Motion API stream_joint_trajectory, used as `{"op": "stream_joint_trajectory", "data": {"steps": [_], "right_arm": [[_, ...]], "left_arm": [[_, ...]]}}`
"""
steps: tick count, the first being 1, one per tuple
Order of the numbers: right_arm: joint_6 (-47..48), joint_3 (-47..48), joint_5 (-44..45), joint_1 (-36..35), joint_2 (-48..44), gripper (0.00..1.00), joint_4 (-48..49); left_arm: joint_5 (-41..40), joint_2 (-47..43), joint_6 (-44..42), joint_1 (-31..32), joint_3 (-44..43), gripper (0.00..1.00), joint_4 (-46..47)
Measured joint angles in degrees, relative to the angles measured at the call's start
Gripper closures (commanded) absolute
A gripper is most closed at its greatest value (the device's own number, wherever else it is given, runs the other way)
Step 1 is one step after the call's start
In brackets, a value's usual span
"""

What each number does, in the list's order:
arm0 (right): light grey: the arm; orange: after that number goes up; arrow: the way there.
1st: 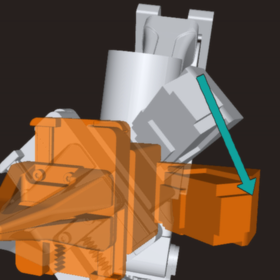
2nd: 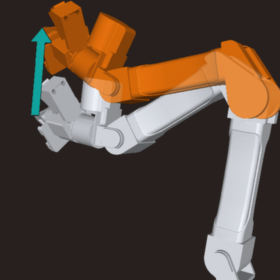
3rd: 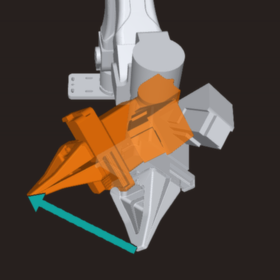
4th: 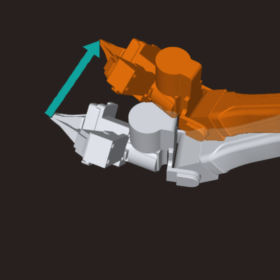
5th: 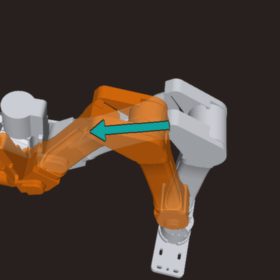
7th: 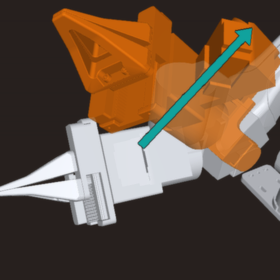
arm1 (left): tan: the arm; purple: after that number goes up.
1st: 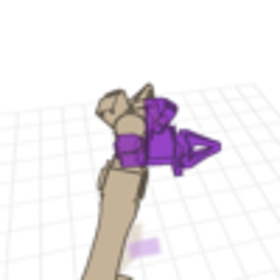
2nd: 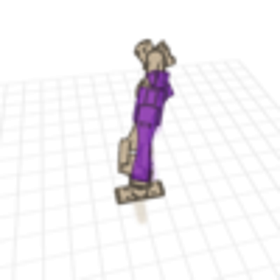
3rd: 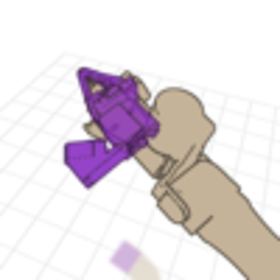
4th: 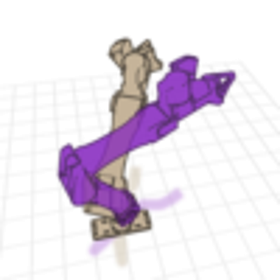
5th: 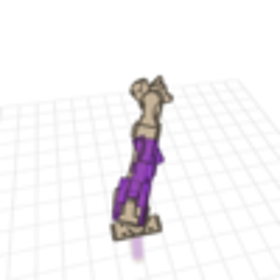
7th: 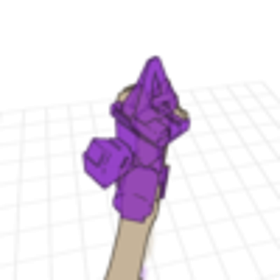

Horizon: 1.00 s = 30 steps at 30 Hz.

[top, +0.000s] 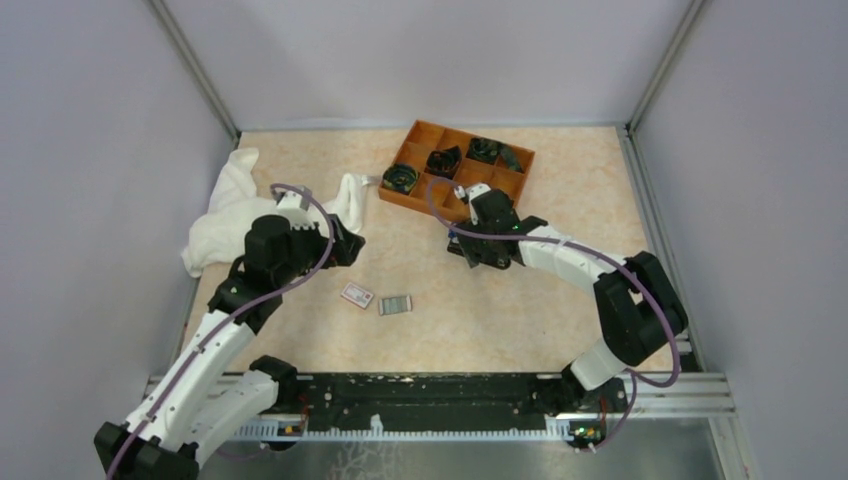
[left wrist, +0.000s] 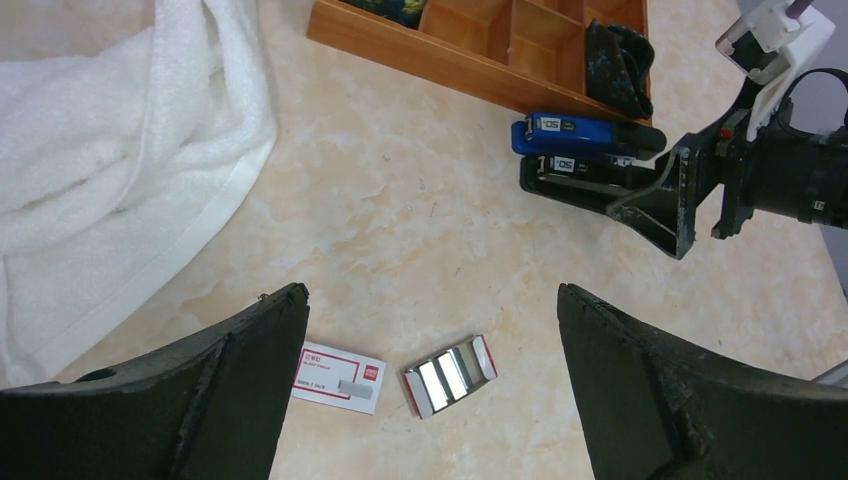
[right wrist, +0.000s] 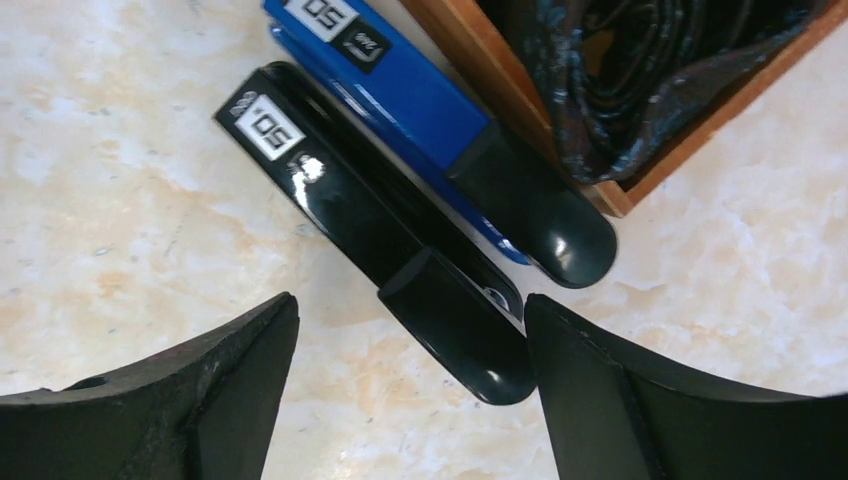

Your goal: Load the staples into the stapler

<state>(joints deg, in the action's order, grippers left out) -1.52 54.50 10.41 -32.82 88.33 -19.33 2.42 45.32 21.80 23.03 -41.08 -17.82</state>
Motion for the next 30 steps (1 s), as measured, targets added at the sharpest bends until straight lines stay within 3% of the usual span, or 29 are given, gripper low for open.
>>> {"op": "stream_joint_trajectory", "data": {"steps": [9,19,30], "right_arm": [[-1.29,2.71,-8.46,-1.4,0.85,0.29,-4.5],[-1.77,4.87,-7.19,-2.58,2.69,0.33,-7.19],[-1.66,5.29,-4.92,-2.58,5.92,0.58,-8.22]], "left_arm": [[2.75,1.18,0.04,-0.04,0.22,0.01,1.38],[4.5,2.25,0.04,-0.04,0.31,0.01,2.51],[8.35,4.35,-0.04,-0.04,0.31,0.01,3.08]]}}
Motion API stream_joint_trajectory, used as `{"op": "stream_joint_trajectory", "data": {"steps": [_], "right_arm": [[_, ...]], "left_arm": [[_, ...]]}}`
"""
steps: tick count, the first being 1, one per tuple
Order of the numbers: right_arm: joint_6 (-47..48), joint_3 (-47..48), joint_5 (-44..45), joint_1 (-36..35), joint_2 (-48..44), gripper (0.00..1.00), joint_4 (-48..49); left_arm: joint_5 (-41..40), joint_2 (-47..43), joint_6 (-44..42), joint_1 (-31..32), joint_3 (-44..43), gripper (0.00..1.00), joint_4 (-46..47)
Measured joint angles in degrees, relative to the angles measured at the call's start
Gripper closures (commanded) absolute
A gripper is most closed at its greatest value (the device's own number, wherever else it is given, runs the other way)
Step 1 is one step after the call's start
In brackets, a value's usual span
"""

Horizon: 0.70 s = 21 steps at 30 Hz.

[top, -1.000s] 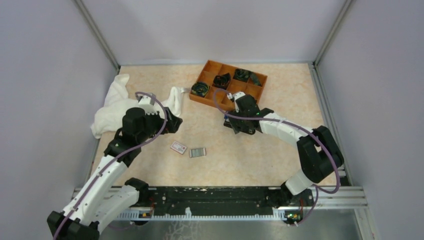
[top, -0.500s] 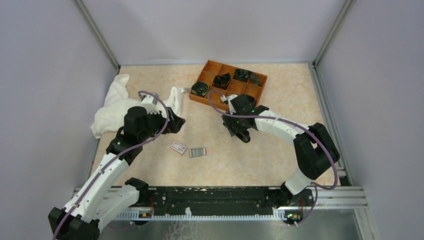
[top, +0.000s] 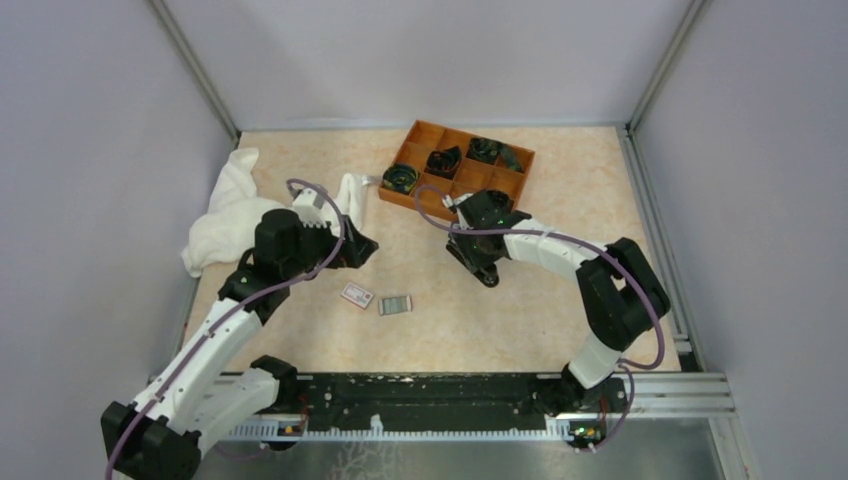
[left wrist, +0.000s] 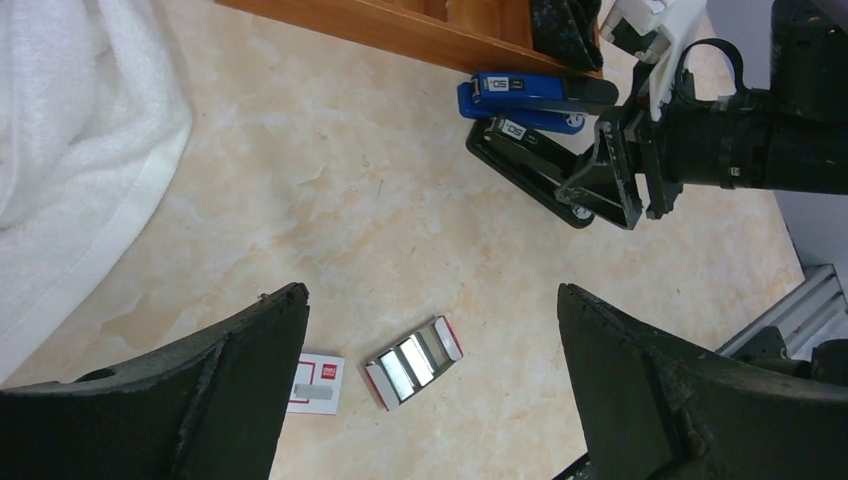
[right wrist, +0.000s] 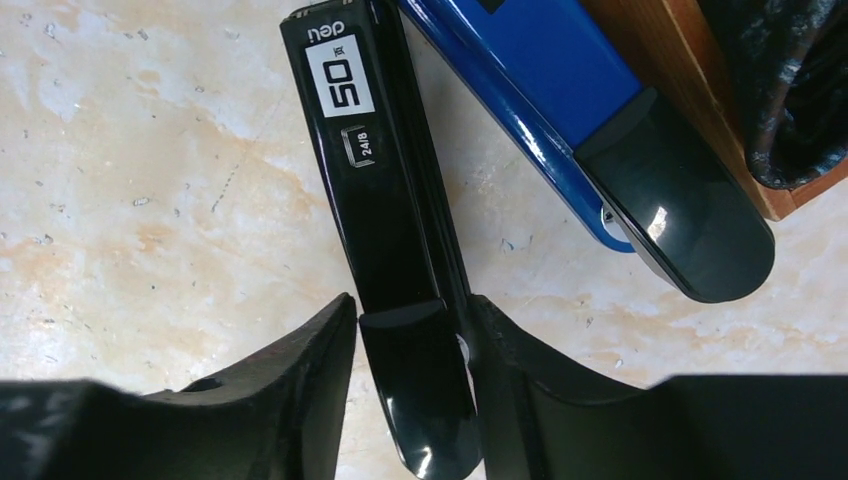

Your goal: Load the staples into the stapler

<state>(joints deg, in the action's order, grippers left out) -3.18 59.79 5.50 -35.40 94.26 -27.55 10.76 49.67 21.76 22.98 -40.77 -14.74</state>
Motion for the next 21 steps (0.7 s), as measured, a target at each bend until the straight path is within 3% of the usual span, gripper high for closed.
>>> {"op": "stream_joint_trajectory", "data": {"steps": [7,16,21], "right_arm": [[-0.52,-0.17,-0.83,-0.13,-0.24,0.79,0.63],[-6.14,-6.64,-6.19,-1.62,-7.23,1.0,9.16],[-10.34,-10.6,-9.25,-2.36,-12.39,1.0,17.25]], "left_arm": [[6.32,3.43,2.34,0.0,1.53,0.01,3.58],[10.49,7.89,10.38,3.1,5.99,0.08,10.8],[10.58,10.71,14.36,6.97,6.6,0.12,15.45]]}}
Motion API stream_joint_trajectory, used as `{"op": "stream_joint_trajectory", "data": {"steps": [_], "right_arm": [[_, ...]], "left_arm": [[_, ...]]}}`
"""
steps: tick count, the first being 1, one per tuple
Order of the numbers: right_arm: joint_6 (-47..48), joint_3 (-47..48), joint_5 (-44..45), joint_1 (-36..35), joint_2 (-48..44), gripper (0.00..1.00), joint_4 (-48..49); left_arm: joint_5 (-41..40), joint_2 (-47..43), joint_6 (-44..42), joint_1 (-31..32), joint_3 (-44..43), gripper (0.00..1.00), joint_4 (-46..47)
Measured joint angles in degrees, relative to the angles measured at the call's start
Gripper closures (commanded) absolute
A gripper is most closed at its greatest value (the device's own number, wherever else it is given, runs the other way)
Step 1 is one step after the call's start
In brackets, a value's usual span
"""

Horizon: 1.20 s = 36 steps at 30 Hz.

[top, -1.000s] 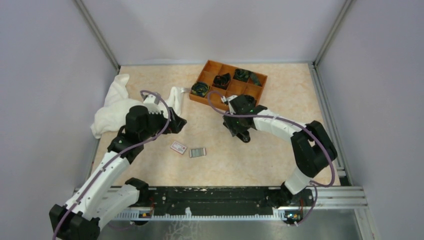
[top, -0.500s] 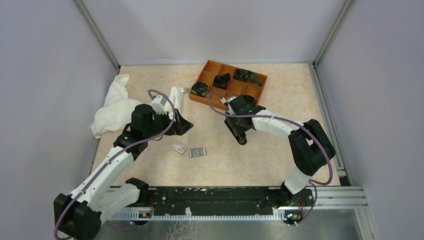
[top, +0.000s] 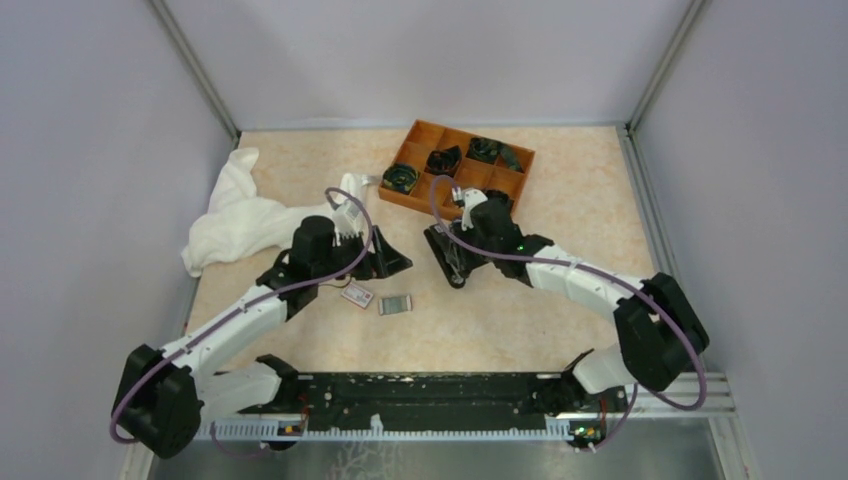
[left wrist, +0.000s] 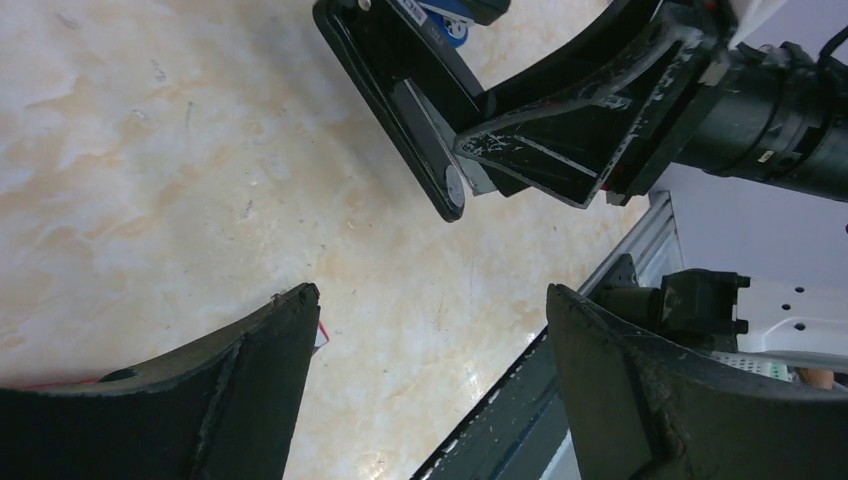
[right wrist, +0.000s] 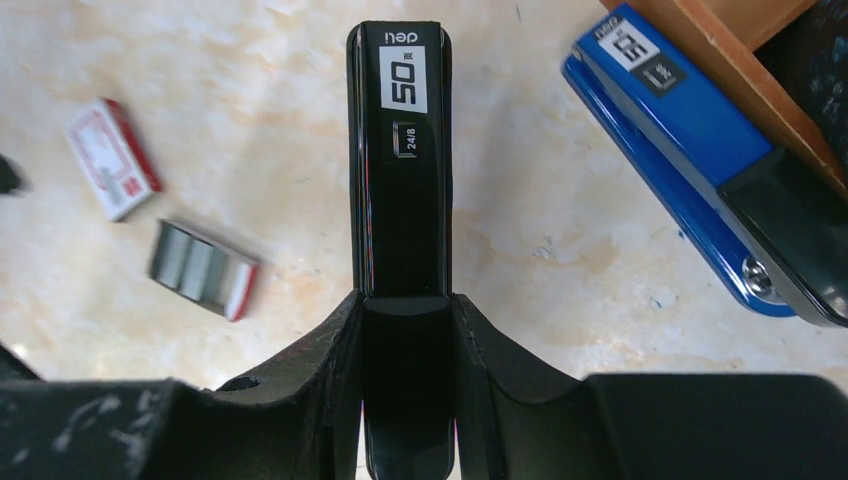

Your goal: Load the staples into the stapler

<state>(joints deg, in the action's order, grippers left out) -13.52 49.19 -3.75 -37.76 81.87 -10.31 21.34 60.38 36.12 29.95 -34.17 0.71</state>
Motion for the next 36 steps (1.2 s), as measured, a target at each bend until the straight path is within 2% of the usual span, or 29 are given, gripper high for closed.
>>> {"op": "stream_joint_trajectory", "data": {"steps": [11,17,29,36], "right_arm": [[-11.74,-9.25,-4.33,-1.03,-7.63,1.0,18.43],[-15.93,-10.97,-4.94,-2.34,-7.93,1.0,23.69],[-19.43,-13.18,-5.64,-3.52,-8.41,1.0,29.68],[-19.54,-13.2,-5.62,-4.79,-8.41,1.0,30.62]], "left_arm": [[-1.2,8.63,6.32,6.1,0.0,0.24,7.69],[-2.89,11.21,8.02,8.13,-0.63,0.35,8.59],[-7.56,13.07,10.43,8.96,-0.63,0.58,9.77],[-8.7,14.71,11.08,9.25,-1.27,0.63,10.47]]}}
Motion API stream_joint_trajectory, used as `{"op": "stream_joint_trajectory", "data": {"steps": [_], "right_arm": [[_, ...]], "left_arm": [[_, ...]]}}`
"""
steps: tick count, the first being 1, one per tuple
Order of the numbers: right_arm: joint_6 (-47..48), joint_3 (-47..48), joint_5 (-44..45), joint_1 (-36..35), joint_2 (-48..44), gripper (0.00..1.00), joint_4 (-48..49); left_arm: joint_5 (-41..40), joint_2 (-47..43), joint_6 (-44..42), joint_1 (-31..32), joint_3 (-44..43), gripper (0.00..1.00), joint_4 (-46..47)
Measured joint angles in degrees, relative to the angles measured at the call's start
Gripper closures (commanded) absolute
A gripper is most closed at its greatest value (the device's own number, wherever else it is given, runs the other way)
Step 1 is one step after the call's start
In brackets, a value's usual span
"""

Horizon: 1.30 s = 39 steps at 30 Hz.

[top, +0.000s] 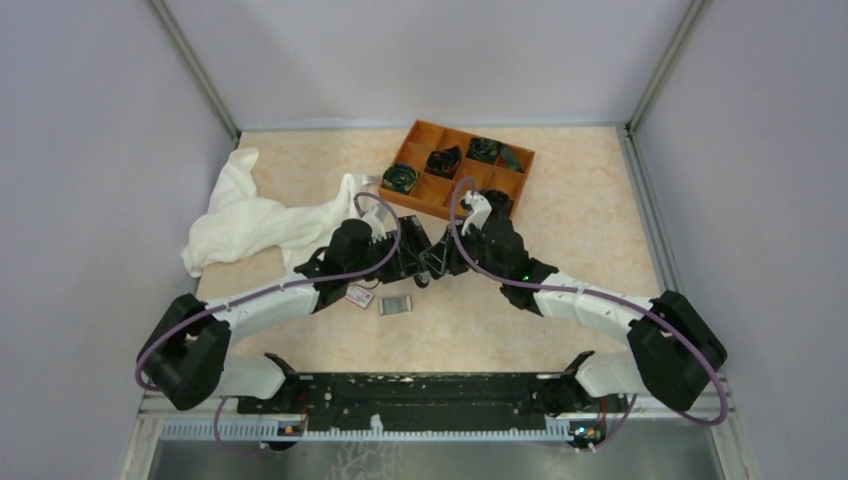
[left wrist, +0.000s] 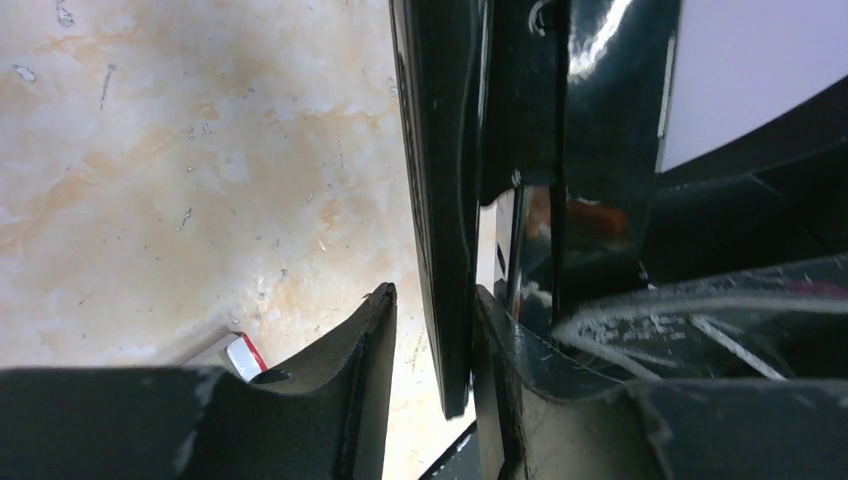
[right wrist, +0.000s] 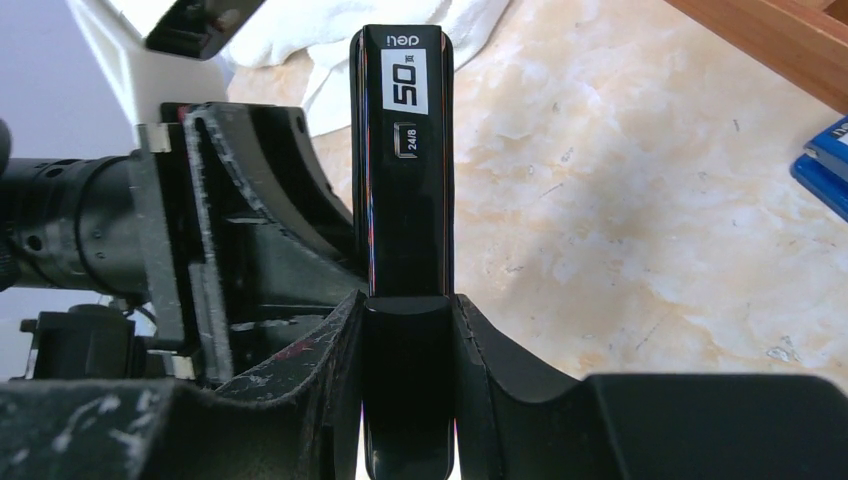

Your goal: Load the staples into the stapler

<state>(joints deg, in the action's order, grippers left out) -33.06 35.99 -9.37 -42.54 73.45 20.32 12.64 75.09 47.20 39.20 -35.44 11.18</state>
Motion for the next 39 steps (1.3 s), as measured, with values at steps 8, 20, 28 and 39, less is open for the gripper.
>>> {"op": "stream_joint_trajectory", "data": {"steps": [8,20,28,39], "right_arm": [[2.16,0.02,-0.79,-0.96,-0.02,1.0,-0.76],[6.29,4.28,-13.46,6.34,-2.89,1.0,-5.22],[9.6,9.57,-18.21,9.4,-3.19,1.0,-15.82],[12.96,20.96,-26.49,16.39,1.29,1.0,-26.21]], "left_arm": [[-1.81,1.62,0.52,0.96,-0.83,1.0,0.11],[-9.05,-4.76,-6.97,1.68,-0.74,1.0,-6.19],[-9.51,-5.16,-13.9,1.81,-1.09,1.0,-9.68],[-7.26,-5.33,-18.84,2.56,-1.09,1.0,-10.05]]}}
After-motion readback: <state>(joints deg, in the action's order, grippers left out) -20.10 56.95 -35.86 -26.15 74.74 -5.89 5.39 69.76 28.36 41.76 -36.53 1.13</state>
